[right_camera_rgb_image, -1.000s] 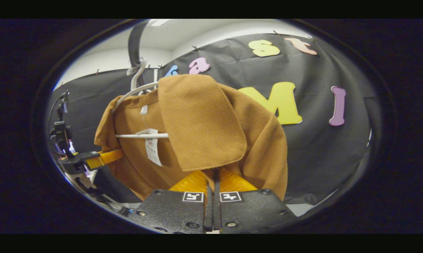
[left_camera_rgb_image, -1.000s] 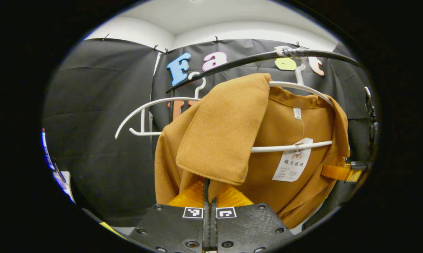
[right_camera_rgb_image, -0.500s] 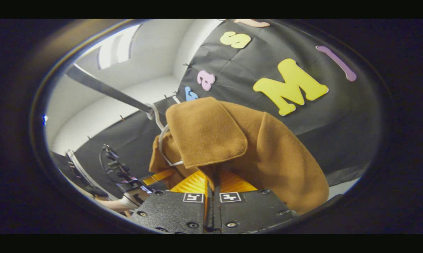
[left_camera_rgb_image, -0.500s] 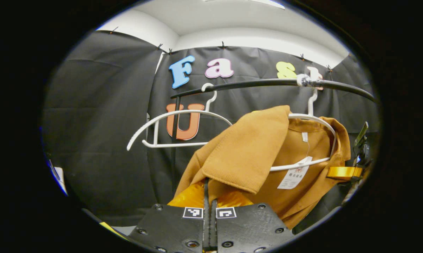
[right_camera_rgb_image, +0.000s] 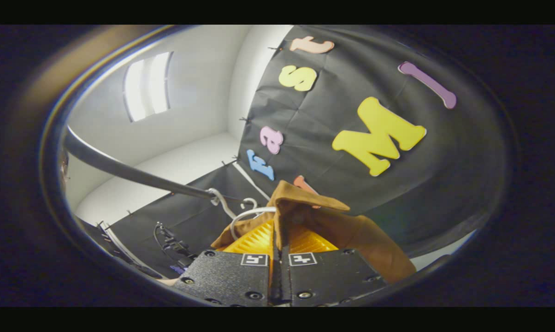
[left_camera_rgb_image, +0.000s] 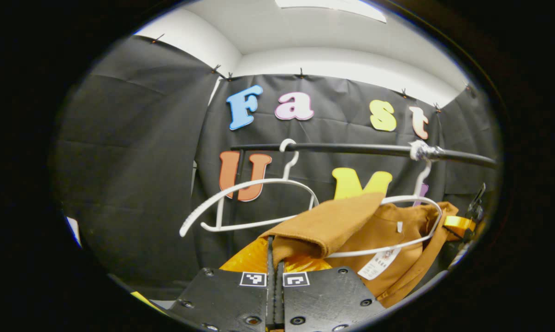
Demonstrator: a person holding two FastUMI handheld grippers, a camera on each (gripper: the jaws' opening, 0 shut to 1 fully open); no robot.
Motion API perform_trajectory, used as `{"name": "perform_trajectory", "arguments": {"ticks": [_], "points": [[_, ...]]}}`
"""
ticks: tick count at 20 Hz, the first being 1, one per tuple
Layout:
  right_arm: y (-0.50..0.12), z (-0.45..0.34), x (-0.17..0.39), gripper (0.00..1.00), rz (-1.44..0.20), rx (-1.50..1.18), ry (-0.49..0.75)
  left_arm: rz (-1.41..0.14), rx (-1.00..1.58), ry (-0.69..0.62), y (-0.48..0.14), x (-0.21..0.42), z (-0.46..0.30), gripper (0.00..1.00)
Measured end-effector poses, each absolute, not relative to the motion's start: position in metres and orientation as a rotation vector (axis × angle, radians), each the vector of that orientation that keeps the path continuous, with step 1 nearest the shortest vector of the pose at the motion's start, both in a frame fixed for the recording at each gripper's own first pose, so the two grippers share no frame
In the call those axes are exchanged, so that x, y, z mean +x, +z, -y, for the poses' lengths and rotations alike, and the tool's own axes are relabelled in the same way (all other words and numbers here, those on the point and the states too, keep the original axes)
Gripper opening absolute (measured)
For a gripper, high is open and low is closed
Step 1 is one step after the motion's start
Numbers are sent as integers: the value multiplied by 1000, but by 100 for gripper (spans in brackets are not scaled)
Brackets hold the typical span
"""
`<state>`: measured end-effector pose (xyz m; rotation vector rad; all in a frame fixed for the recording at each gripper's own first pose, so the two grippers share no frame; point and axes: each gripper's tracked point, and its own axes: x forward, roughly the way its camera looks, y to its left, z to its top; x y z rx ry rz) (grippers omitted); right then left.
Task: Grasp the clothes on the hanger with both hands and then place them into the laundry hamper below.
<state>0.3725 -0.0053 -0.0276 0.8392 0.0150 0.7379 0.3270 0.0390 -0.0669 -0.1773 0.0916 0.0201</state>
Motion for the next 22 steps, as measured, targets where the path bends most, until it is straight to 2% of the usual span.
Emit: {"name": "perform_trajectory", "arguments": {"ticks": [2,3,4,5,6,7,9,15,16,17,18,22], "points": [[-23,18,382,3,30,840,678,-76,-181,46,-60,333,-51,0],[-22,19,383,3,45,838,663,-78,-193,35,-60,336,-50,5],[-20,21,385,4,55,846,659,-86,-193,31,-62,338,-49,0],[-21,20,385,3,58,857,654,-100,-184,25,-67,340,-50,4],[-21,23,387,2,60,862,649,-106,-177,25,-71,343,-51,5],[-19,25,388,4,68,878,653,-125,-182,16,-76,347,-49,0],[-12,27,388,4,65,960,703,-146,-198,5,-81,353,-46,4],[-13,62,409,2,106,962,585,-144,-214,-40,-79,359,-30,5],[-13,61,411,2,101,962,583,-157,-223,-49,-83,361,-26,0],[-11,57,410,3,102,948,594,-162,-211,-47,-87,363,-25,5],[-12,62,415,3,103,932,583,-165,-214,-56,-91,364,-24,0],[-22,75,431,3,71,1032,587,-192,-296,-102,-103,367,-16,0]]}}
